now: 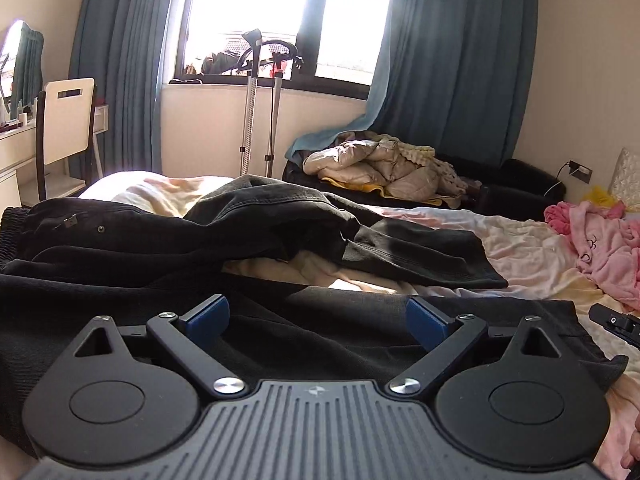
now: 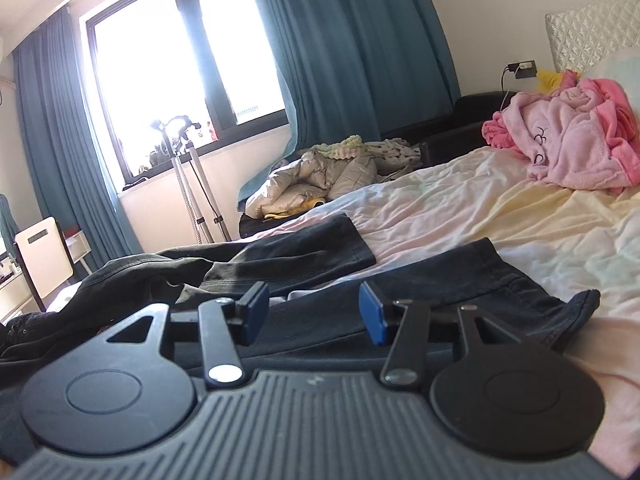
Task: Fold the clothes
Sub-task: 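Smooth the folded black garment flat with both tools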
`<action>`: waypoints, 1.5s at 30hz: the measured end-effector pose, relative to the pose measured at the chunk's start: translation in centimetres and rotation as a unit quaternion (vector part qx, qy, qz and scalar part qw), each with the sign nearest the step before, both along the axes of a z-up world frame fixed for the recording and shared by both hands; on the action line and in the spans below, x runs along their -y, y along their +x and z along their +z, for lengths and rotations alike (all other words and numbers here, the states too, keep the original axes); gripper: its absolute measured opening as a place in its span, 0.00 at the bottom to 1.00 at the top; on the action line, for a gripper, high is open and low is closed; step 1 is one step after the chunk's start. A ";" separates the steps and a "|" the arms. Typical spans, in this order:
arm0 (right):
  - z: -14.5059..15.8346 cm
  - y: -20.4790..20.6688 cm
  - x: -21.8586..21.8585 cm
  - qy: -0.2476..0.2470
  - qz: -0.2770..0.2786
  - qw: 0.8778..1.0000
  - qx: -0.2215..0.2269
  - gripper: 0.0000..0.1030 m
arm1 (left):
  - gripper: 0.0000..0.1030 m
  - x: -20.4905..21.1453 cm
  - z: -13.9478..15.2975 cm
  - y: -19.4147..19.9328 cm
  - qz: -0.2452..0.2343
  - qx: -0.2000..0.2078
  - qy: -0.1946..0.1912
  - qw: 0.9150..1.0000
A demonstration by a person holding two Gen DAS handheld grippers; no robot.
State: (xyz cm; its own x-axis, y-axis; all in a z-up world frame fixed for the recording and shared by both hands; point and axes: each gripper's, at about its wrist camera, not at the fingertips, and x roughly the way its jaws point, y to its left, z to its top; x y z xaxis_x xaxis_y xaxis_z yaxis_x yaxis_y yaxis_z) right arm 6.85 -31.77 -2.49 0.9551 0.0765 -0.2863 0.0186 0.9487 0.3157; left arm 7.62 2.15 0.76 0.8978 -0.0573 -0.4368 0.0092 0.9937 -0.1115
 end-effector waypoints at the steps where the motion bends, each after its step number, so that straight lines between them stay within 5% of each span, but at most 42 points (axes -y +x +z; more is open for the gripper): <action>1: -0.1 0.2 -0.4 -0.002 0.007 1.000 0.002 0.50 | 0.93 0.1 -0.7 0.2 -0.002 -0.001 0.002 1.000; 7: -1.1 1.9 -2.1 0.002 0.031 1.000 -0.003 0.50 | 0.93 0.2 -4.1 0.8 -0.003 -0.021 0.011 1.000; 45: -2.7 5.0 -3.2 -0.018 0.032 0.999 -0.005 0.50 | 0.94 0.4 -5.2 0.6 0.018 -0.022 0.025 0.999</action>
